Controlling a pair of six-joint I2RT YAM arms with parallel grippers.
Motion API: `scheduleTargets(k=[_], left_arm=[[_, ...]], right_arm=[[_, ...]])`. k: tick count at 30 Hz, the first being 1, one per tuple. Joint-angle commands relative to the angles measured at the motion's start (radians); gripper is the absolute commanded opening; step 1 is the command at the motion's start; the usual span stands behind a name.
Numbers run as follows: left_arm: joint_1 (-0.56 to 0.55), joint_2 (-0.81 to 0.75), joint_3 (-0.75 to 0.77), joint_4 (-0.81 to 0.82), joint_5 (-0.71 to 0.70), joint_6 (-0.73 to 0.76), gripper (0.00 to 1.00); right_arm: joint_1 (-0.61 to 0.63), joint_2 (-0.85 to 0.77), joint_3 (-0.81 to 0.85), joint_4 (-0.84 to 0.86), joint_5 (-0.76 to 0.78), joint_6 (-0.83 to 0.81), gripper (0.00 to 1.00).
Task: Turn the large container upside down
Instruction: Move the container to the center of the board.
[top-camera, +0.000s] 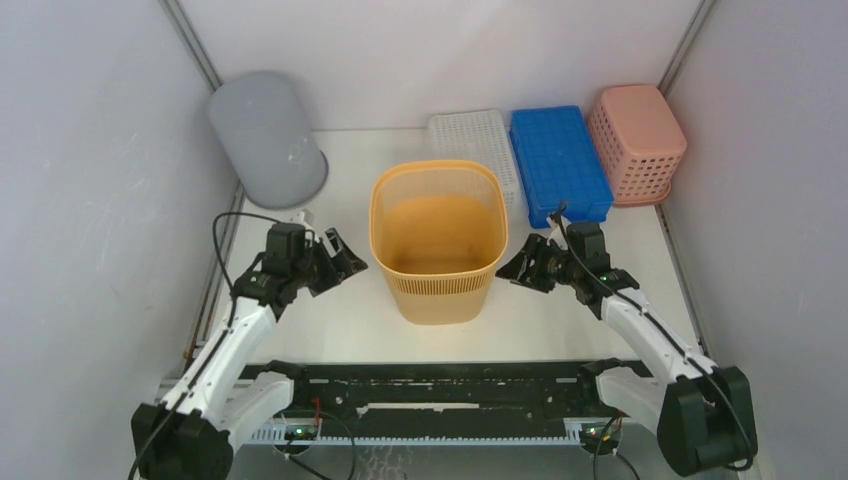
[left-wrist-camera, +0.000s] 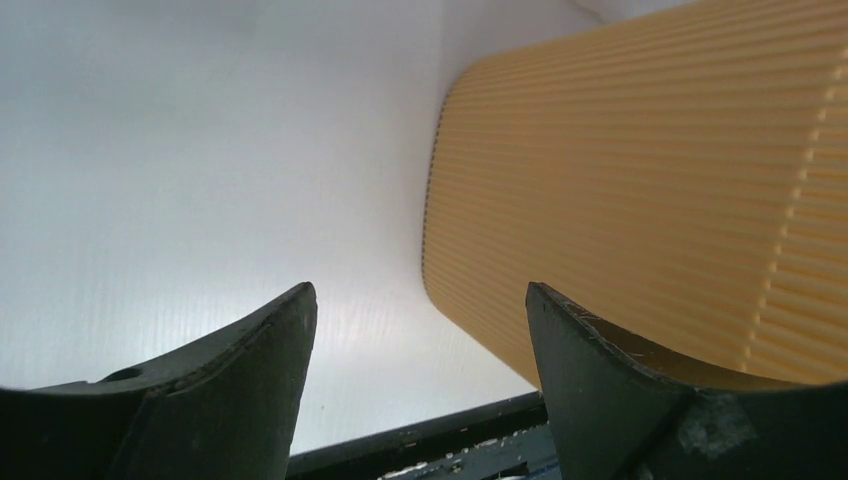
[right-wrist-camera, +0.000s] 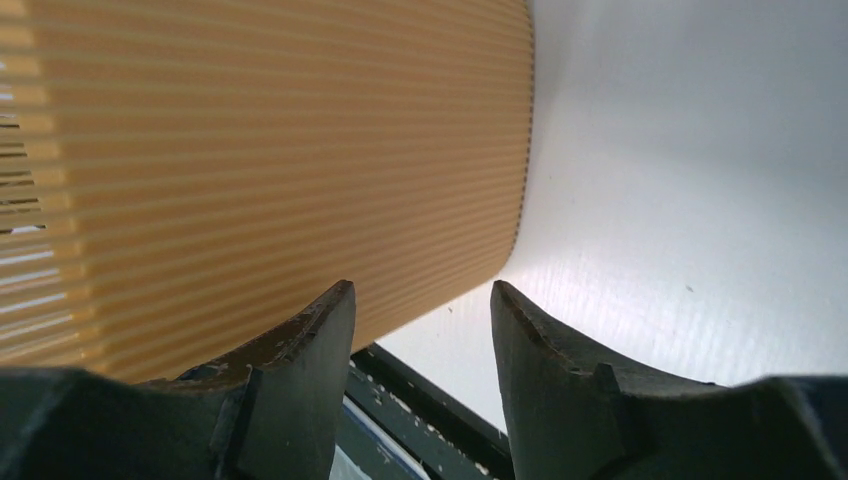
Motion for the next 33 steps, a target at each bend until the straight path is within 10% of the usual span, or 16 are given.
scheduleTargets(k=[1,33], left_arm=[[-0.007,0.093,0.006,0.158,0.033,-0.007,0.8],[-0.117,0.285,0.126,0.211,0.015,-0.02,0.87]], right_arm=[[0.004,0.061,0.005,0.19,-0.041,0.051,0.6],[-0.001,0.146,0.013,0.25,-0.078,0.034,0.61]])
